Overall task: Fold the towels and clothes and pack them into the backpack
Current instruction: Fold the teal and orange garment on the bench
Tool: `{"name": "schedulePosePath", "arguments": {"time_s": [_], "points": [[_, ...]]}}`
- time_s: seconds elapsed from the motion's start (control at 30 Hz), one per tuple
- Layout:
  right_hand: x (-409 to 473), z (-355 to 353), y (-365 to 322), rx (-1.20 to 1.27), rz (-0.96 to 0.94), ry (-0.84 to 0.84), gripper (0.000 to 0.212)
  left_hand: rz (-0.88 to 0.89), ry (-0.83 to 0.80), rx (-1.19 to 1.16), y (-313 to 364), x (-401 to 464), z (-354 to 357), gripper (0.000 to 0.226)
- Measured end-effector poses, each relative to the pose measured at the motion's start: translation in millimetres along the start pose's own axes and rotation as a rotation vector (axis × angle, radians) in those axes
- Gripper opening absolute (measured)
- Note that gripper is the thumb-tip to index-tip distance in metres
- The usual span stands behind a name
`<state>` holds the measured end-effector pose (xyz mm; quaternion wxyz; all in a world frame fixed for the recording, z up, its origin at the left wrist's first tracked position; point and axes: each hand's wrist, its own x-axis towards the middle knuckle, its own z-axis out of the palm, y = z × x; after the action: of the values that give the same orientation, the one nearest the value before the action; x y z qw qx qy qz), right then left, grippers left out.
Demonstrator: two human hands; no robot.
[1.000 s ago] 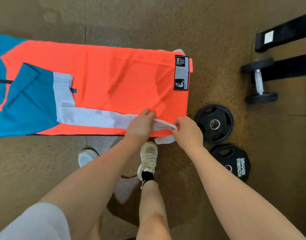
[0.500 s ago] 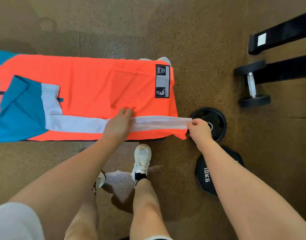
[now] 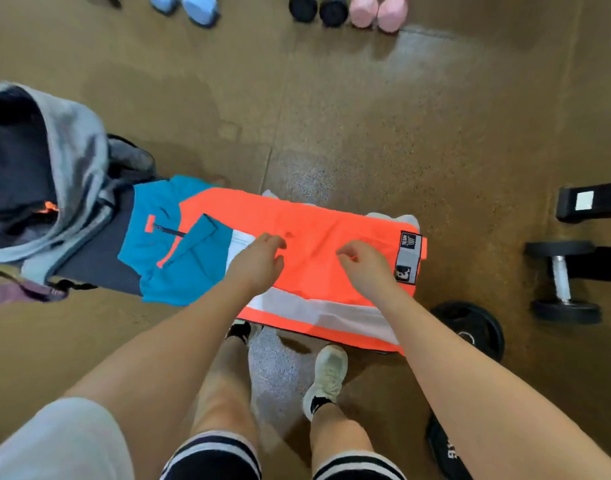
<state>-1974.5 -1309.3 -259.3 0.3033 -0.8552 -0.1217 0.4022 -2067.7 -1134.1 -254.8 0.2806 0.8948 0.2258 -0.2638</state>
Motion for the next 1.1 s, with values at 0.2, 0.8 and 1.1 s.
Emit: {"name": "schedulePosePath", "arguments": {"time_s": [0.2, 0.8, 1.1], "points": [[70, 37, -85, -0.035, -0.106, -0.018, 0.022, -0.046, 0.047, -0.04, -89, 49, -65, 0.03], [275, 141, -175, -0.241, -0.018, -0.122, 0.023, -0.249, -0.366, 0.138, -241, 243, -95, 0.041], [296, 142, -191, -0.201, -0.057, -0.185, 0.031, -0.024, -0.081, -0.608, -230, 229, -119, 0.018]]}}
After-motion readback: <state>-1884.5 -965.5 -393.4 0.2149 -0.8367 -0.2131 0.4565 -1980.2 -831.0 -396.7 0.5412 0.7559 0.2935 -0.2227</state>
